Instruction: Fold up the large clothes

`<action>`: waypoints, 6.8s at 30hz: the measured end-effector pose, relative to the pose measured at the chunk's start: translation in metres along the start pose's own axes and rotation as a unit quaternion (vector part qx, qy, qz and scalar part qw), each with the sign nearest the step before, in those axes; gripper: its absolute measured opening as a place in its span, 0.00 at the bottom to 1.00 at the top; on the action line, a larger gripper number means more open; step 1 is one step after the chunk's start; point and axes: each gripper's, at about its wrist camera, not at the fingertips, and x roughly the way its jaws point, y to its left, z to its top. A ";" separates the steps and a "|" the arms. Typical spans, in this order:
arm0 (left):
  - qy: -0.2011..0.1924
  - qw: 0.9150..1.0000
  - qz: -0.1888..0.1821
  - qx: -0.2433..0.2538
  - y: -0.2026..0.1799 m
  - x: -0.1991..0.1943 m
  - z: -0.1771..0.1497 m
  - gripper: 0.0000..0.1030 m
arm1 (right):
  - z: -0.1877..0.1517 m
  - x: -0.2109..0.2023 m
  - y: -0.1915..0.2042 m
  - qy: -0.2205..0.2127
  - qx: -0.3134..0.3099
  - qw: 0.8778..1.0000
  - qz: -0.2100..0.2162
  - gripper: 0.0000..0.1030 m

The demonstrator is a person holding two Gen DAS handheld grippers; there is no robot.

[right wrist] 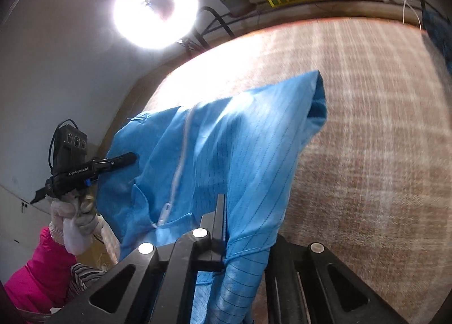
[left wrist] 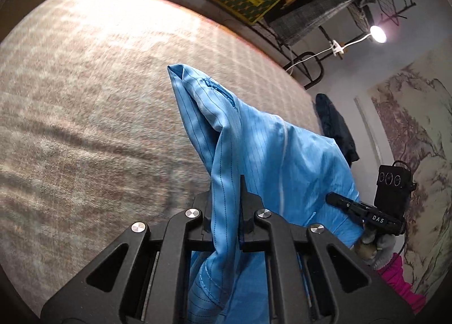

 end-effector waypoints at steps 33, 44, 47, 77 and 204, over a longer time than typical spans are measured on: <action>0.042 0.979 -0.137 0.145 -0.283 0.179 0.060 0.05 | 0.061 -0.238 -0.182 -0.107 -0.004 0.982 -0.156 0.03; 0.031 0.969 -0.159 0.186 -0.413 0.292 0.092 0.05 | 0.121 -0.322 -0.295 -0.169 0.008 0.962 -0.213 0.03; 0.020 0.968 -0.159 0.195 -0.437 0.318 0.103 0.05 | 0.139 -0.328 -0.325 -0.175 0.012 0.957 -0.229 0.03; -0.041 0.975 -0.007 0.219 -0.436 0.326 0.108 0.43 | 0.138 -0.336 -0.375 -0.188 0.069 0.910 -0.364 0.51; -0.180 0.919 0.077 0.343 -0.339 -0.051 -0.143 1.00 | -0.077 -0.274 -0.012 -0.308 0.071 0.852 -0.418 1.00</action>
